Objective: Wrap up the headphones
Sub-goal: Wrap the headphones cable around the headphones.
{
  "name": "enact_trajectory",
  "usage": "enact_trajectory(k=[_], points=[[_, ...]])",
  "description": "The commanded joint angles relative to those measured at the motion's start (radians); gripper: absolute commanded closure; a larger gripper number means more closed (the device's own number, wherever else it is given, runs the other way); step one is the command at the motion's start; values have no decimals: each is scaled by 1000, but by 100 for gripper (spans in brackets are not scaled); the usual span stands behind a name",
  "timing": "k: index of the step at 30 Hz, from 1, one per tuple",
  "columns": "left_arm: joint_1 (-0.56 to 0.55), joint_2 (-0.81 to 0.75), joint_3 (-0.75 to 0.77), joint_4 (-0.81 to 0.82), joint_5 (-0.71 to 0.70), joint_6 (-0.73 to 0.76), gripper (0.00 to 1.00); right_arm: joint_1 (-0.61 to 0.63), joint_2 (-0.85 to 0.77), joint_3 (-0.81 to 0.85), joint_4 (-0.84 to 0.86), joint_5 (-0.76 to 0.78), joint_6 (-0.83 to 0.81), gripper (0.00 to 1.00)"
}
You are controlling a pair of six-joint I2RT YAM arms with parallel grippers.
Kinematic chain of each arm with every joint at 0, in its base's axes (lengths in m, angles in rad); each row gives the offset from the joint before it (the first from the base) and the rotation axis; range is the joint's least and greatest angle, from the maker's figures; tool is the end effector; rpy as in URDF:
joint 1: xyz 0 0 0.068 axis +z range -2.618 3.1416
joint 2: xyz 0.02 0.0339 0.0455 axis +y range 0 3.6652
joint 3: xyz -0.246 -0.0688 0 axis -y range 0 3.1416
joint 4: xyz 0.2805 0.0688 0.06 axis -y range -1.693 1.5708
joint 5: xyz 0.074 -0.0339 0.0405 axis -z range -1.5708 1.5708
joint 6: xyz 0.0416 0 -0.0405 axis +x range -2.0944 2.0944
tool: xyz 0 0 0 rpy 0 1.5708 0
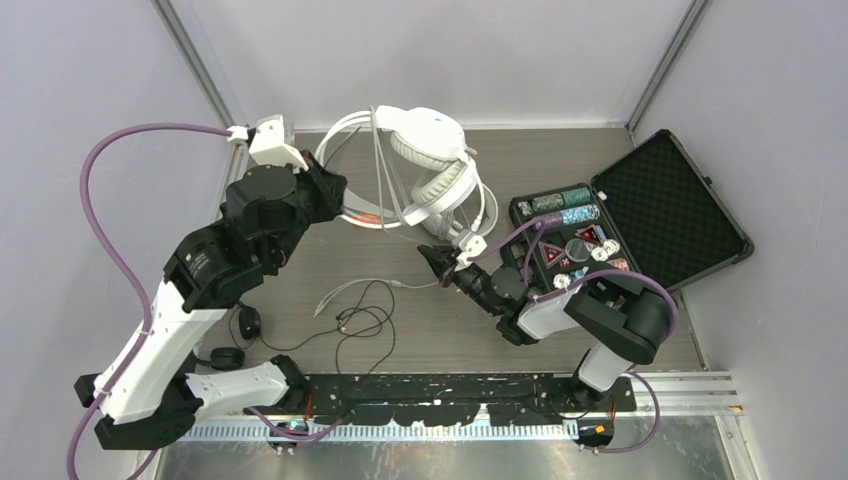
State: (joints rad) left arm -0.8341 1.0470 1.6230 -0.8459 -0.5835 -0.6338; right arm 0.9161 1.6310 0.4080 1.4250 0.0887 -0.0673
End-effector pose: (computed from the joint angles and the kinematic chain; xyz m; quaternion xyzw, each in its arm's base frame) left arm 0.1542 -0.1359 0.5006 -0.0971 0.7758 -0.2185 0.5840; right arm 0.1855 0.2356 0.1390 -0.2679 0.5730 0.2932 0.7169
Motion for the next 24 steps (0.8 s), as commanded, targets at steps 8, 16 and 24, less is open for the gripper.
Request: enact_trajectory(k=[8,16,24], points=[[4,-33,83,157,-143,-32,100,-13,-4,-22,13,44,24,99],[3,-33,83,162,-89,-32,100,-25,24,-12,13,42,41,99],[4,-36,95,92,24,3,100,-46,30,-9,12,25,109,99]])
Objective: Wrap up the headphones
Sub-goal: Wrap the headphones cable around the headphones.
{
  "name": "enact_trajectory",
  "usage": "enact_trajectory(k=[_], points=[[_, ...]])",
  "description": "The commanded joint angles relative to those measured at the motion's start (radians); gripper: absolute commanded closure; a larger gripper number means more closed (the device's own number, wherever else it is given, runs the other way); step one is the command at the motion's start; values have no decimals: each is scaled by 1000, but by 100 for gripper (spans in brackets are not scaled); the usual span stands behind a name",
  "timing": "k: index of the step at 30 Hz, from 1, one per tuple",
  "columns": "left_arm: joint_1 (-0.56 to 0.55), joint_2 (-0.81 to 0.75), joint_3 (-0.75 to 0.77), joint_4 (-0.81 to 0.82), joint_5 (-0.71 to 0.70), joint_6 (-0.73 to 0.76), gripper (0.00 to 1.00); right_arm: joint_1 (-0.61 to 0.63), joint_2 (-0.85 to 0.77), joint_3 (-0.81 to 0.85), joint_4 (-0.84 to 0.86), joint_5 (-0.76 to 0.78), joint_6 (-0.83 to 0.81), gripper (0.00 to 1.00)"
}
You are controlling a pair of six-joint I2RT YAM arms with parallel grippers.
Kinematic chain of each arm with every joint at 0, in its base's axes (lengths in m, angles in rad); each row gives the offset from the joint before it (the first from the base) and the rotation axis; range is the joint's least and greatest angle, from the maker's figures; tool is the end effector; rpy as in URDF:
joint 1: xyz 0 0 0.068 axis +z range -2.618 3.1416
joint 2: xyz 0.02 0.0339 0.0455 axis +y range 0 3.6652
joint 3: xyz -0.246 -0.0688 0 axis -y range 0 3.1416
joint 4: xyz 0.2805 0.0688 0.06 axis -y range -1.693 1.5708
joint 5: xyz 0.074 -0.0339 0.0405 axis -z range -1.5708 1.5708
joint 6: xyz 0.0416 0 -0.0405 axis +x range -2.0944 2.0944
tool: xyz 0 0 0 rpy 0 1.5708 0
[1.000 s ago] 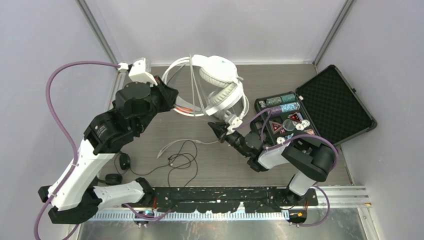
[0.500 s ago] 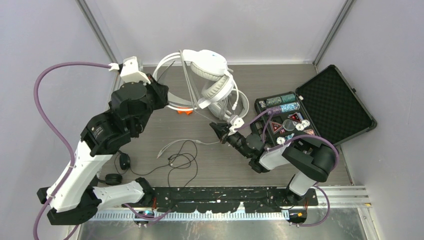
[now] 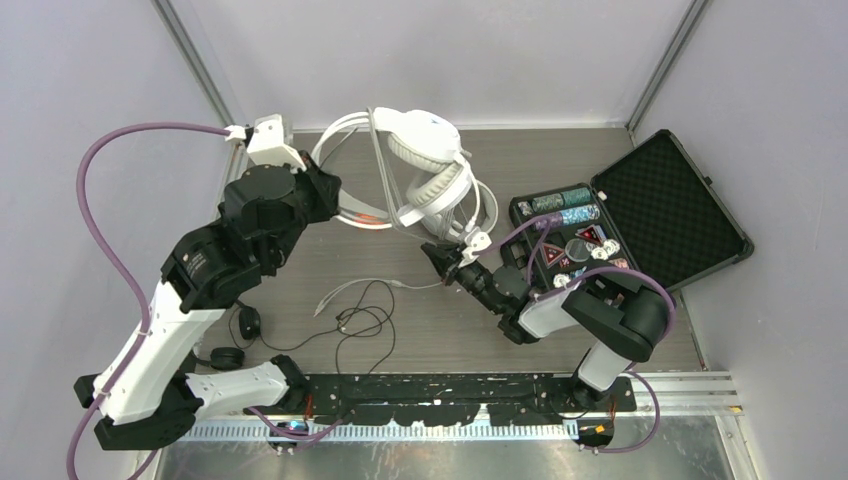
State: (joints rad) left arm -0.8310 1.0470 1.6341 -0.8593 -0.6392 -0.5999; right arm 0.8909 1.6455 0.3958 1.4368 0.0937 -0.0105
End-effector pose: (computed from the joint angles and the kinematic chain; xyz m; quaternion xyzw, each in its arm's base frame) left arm 0.1536 -0.1315 0.5030 -0.1015 0.7730 -0.1876 0.5974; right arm 0.1899 0.2287 0.1331 -0.2451 0.5893 0.3008 0.7086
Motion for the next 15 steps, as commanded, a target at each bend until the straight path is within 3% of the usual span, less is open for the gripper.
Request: enact_trajectory(k=[1,15], points=[[1,-35,89,89,84,-25,100,-26,15,1,1,20,59,99],[1,-71,23,140,183,-56,100,-93,14,6,0,-17,144,99]])
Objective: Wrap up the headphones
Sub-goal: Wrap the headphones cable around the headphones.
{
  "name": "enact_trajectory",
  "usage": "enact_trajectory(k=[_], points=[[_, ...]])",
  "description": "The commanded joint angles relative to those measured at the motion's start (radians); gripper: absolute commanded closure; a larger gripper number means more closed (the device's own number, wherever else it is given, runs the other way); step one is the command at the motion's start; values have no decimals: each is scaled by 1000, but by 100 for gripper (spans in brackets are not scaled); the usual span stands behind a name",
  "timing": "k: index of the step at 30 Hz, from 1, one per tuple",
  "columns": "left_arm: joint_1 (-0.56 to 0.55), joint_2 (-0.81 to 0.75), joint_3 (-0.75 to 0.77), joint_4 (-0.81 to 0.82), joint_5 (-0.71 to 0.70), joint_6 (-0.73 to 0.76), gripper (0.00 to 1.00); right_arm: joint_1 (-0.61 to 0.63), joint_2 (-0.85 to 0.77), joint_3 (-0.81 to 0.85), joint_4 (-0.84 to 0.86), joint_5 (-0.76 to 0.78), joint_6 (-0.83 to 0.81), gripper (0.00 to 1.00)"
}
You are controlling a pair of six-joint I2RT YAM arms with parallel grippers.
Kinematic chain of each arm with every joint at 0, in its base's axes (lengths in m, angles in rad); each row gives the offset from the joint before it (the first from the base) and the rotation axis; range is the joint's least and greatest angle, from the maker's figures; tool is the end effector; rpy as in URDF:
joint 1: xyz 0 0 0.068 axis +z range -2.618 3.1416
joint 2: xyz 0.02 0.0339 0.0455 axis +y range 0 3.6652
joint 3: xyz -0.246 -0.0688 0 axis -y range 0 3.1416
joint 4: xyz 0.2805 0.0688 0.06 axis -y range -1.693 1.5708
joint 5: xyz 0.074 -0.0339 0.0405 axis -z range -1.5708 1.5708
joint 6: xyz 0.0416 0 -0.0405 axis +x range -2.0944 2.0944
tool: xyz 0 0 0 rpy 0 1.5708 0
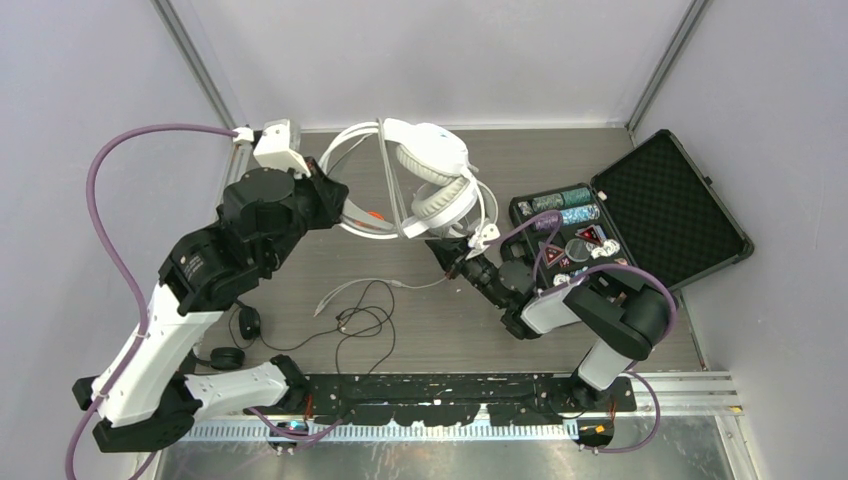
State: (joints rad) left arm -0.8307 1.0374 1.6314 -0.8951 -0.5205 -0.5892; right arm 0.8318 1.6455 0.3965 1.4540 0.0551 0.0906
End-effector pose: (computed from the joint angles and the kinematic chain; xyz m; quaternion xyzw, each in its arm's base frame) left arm 0.1494 -0.1329 0.4994 -0.0578 0.7908 -0.2164 0.5697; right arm 0.2018 0.2181 0.1352 -0.2085 0.5957 0.3295 0.7022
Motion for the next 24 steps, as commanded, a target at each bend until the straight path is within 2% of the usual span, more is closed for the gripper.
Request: enact_trajectory(k=[1,5,8,14,19,24], points=[[-1,-61,29,167,77,-56,100,-41,10,6,-17,16,53,99],[1,-65,36,135,203,42,100,-64,-21,-3,-18,-8,76,99],[1,-55,33,120,368,118,100,-69,-47,-7,-29,-32,83,99],[1,15,96,-48,621,344,100,-79,-166,-19,-131,-115,152,99],[1,-3,41,-78,743,618,100,-79,-345,-24,-356,-248,293,99],[1,-17,-39,-103,788,911,100,-80,-555,9,-736,-358,401,99]])
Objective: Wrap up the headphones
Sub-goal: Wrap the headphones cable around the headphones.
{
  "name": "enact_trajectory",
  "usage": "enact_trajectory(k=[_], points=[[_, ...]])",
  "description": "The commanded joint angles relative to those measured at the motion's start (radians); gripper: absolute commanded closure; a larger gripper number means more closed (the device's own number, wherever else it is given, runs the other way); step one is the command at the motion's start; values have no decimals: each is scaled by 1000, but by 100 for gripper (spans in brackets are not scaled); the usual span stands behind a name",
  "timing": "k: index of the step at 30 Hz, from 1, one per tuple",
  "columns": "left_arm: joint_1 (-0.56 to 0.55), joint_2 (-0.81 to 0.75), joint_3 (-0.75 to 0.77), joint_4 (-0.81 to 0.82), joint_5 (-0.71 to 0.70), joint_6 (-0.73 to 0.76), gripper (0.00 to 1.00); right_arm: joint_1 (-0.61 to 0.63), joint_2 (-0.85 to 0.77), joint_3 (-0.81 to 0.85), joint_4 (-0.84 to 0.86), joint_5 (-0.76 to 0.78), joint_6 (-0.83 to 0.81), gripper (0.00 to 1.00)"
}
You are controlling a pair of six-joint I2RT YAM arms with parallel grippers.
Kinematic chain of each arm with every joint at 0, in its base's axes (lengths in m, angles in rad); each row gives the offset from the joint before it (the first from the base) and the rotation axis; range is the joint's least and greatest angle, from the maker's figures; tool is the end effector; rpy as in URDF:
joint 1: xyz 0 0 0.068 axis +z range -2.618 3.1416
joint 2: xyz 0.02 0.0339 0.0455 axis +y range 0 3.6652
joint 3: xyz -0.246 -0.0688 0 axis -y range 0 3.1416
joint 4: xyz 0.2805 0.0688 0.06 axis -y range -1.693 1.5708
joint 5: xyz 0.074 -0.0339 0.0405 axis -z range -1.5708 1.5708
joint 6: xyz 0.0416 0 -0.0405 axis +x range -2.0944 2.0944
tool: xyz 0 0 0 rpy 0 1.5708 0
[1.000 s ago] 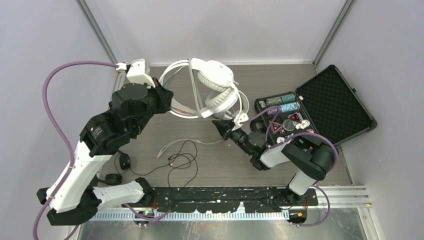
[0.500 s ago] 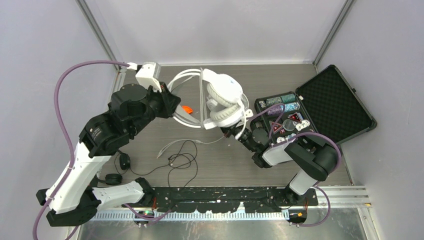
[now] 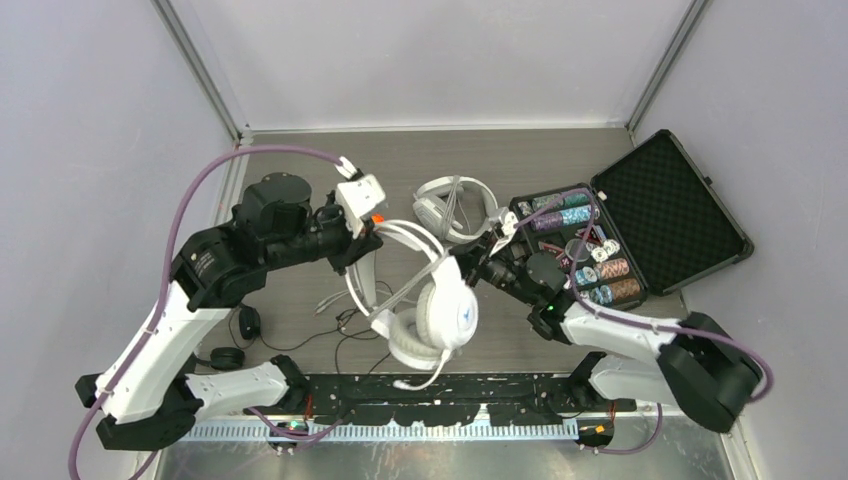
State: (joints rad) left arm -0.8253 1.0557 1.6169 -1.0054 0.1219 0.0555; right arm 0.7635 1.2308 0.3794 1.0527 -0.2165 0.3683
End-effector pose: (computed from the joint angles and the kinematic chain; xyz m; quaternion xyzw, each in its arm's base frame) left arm 0.1377 -0.1566 0.4781 0.3892 0.7495 -0.2479 0.4747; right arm 0.1963 0.2002 0.1969 -0.2055 0.6001 0.4706 0.6134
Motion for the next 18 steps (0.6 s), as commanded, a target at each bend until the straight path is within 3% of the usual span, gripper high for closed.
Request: enact_trajectory(k=[1,6,11,18], points=[[-5,-30,-33,-9,151,321,100,-11,-182,26,-394,-91,134,99],[-5,34,-45,-127,103,513,100,-11,-408,43,-665,-98,186,99],[-6,68,-97,-132,-14,663,100,-11,-502,131,-913,-155,190,99],[-6,100,-150,-28,-171,769,100,-12,-472,212,-987,-256,233,99]])
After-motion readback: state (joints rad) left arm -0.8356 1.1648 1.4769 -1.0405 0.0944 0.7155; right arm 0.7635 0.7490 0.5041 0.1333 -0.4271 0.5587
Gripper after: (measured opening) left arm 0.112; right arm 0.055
